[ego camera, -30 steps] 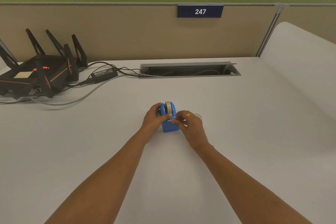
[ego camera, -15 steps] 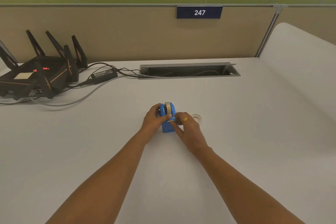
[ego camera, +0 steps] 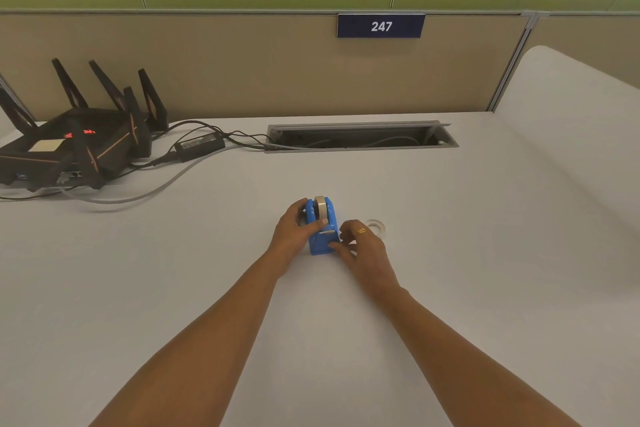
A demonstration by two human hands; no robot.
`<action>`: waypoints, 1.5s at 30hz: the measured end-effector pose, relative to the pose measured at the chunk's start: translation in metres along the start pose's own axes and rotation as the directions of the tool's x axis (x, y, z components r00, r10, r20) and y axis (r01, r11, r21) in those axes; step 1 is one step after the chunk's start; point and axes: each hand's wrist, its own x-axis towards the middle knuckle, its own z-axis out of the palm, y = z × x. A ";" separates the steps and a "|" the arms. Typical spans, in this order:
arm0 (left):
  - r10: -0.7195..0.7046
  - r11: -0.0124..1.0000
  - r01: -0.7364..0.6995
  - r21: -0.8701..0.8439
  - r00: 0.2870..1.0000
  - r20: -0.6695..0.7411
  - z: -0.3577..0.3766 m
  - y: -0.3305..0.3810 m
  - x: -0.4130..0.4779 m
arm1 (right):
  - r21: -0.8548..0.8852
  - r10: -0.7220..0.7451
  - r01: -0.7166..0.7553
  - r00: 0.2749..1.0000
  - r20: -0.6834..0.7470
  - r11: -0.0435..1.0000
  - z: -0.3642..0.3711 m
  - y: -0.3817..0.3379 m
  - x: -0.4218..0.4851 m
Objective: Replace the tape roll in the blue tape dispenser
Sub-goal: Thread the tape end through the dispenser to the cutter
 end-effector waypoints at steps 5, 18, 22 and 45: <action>-0.004 1.000 0.004 -0.021 1.000 0.006 0.001 0.001 -0.001 | 0.064 0.070 -0.069 0.997 -0.020 0.996 0.001 0.001 0.003; -0.053 0.986 0.019 -0.164 0.977 -0.205 0.002 -0.002 -0.011 | 0.106 0.103 -0.095 0.992 -0.069 0.990 0.008 0.003 0.003; -0.035 0.981 -0.010 -0.192 0.973 -0.229 0.005 -0.008 -0.022 | 0.104 0.112 -0.103 0.990 -0.088 0.989 0.010 0.003 0.003; 0.047 0.998 -0.041 0.044 0.990 -0.134 0.009 -0.004 -0.041 | 0.014 0.152 -0.152 0.988 -0.009 0.988 0.003 -0.004 -0.002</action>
